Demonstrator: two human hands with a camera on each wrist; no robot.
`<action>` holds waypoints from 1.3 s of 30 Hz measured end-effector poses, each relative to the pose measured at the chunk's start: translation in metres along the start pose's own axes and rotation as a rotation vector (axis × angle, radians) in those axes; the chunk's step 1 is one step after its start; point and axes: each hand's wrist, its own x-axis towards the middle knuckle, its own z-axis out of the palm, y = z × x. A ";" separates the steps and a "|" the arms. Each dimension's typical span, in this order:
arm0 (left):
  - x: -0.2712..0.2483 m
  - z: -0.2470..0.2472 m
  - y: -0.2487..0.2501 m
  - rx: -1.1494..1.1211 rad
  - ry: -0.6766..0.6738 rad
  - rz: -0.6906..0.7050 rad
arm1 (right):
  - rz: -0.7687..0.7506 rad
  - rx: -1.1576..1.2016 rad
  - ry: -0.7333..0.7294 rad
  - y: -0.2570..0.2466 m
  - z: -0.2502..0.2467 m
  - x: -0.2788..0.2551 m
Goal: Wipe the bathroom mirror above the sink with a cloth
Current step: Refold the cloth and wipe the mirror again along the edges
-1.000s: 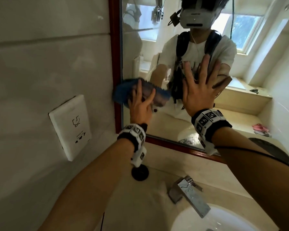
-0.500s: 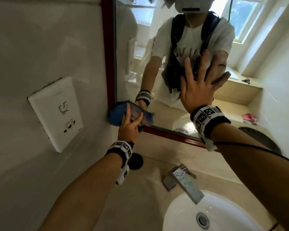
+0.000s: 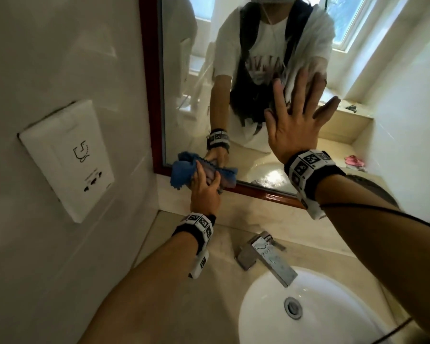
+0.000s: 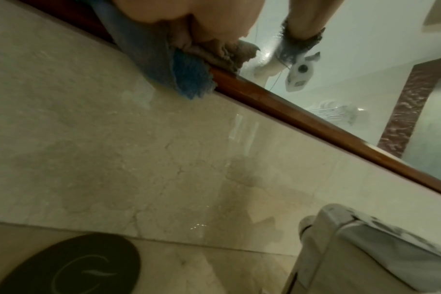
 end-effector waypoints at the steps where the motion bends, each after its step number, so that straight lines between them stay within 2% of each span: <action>1: -0.002 0.002 0.006 0.004 -0.015 -0.023 | -0.019 -0.005 -0.010 0.003 0.000 -0.003; 9: -0.021 0.038 0.071 0.032 -0.131 -0.200 | -0.157 -0.021 -0.118 0.042 -0.012 -0.028; 13: -0.027 0.061 0.105 0.111 -0.143 -0.182 | -0.107 -0.033 -0.198 0.076 -0.020 -0.055; 15: -0.032 0.072 0.123 0.091 -0.145 -0.179 | -0.067 -0.046 -0.242 0.102 -0.023 -0.073; 18: -0.040 0.089 0.151 0.058 -0.221 -0.196 | -0.031 -0.077 -0.265 0.141 -0.025 -0.095; 20: -0.044 0.100 0.168 0.047 -0.214 -0.220 | -0.011 -0.090 -0.266 0.164 -0.026 -0.101; 22: -0.046 0.105 0.181 0.028 -0.206 -0.246 | -0.030 -0.096 -0.277 0.179 -0.027 -0.102; 24: -0.048 0.108 0.188 0.043 -0.264 -0.277 | -0.070 -0.088 -0.284 0.188 -0.026 -0.102; 26: -0.043 0.108 0.191 0.022 -0.233 -0.334 | -0.100 -0.083 -0.270 0.192 -0.022 -0.102; 29: -0.015 0.090 0.194 -0.073 -0.056 -0.479 | -0.120 -0.050 -0.234 0.195 -0.017 -0.102; 32: 0.019 0.064 0.192 -0.076 0.083 -0.560 | -0.133 -0.014 -0.214 0.196 -0.013 -0.103; 39: 0.021 0.059 0.197 -0.206 0.152 -0.619 | -0.155 0.007 -0.196 0.199 -0.009 -0.106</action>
